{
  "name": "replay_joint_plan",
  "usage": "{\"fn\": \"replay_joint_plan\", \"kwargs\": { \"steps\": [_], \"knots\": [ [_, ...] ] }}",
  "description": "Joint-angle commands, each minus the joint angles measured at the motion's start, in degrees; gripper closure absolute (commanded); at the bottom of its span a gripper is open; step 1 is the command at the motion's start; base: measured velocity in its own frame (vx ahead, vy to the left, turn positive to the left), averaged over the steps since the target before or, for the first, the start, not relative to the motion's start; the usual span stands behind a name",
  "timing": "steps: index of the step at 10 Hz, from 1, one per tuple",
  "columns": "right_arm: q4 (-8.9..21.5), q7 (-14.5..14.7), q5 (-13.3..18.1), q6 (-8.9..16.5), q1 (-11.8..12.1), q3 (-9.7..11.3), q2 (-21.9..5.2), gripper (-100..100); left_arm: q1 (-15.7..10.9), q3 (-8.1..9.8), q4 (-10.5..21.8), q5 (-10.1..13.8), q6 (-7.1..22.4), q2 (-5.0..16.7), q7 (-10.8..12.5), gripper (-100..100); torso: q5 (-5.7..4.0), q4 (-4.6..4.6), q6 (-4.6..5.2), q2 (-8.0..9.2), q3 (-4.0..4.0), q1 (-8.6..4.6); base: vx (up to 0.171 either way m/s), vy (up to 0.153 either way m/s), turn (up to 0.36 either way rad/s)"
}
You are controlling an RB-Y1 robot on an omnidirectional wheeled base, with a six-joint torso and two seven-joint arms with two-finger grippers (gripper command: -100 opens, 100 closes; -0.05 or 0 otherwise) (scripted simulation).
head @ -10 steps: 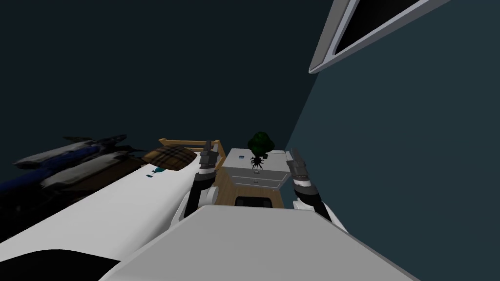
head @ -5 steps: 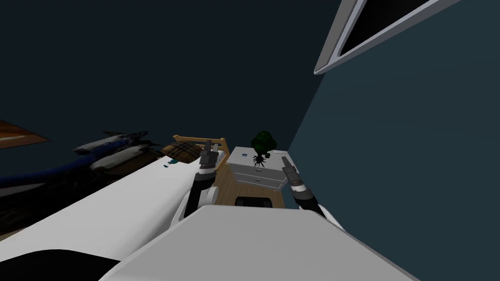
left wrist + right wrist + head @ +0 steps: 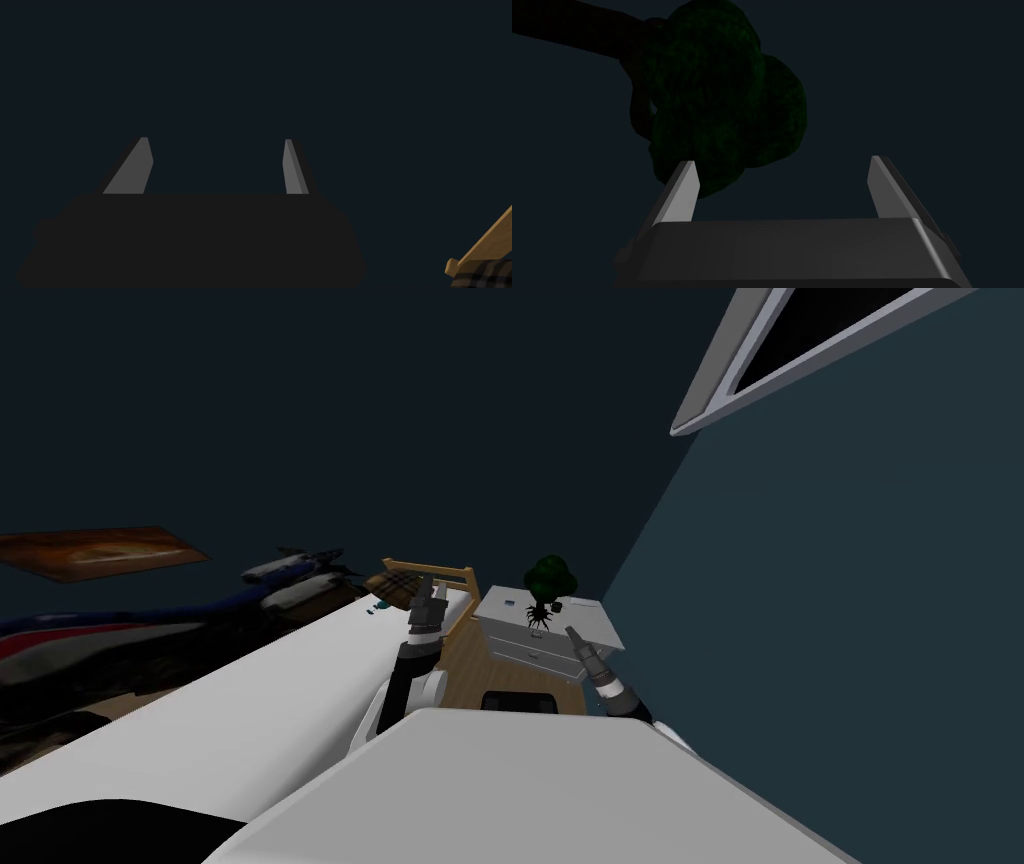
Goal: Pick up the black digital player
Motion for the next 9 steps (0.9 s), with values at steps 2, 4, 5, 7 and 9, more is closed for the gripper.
{"fn": "replay_joint_plan", "kwargs": {
  "steps": [2, 4, 5, 7, 9],
  "knots": [
    [2.32, 0.86, 0.36, -0.49, 1.32, 1.37, -3.61, -100, -0.01, 0.00, 0.00, 0.00, 0.00, 0.00, 0.00, 0, 0.01, 0.00, -0.03, 0.00, 0.00, 0.00, -0.025, 0.003, 0.173],
    [4.30, 1.58, 0.71, -0.31, 2.08, 2.65, -6.50, -100, -0.01, -0.01, 0.00, 0.00, 0.00, 0.00, 0.00, 0, 0.00, -0.01, -0.03, -0.04, -0.02, 0.03, -0.020, 0.008, 0.202],
    [6.38, 2.30, 1.07, -0.12, 2.85, 3.93, -8.44, -100, 0.00, 0.00, 0.00, 0.00, 0.00, 0.00, 0.00, 0, 0.01, -0.01, 0.00, -0.05, -0.03, 0.01, -0.017, 0.009, 0.265],
    [8.55, 3.01, 1.43, 0.09, 3.63, 5.21, -11.43, -100, 0.00, 0.00, 0.00, 0.00, 0.00, 0.00, 0.00, 0, 0.01, -0.01, 0.01, -0.08, -0.04, 0.00, -0.011, 0.008, 0.194],
    [10.80, 3.70, 1.80, 0.30, 4.41, 6.47, -14.77, -100, 0.01, 0.00, 0.00, 0.00, 0.00, 0.00, 0.00, 0, 0.01, -0.02, 0.01, -0.10, -0.06, 0.00, -0.003, 0.007, 0.224]
  ]
}}
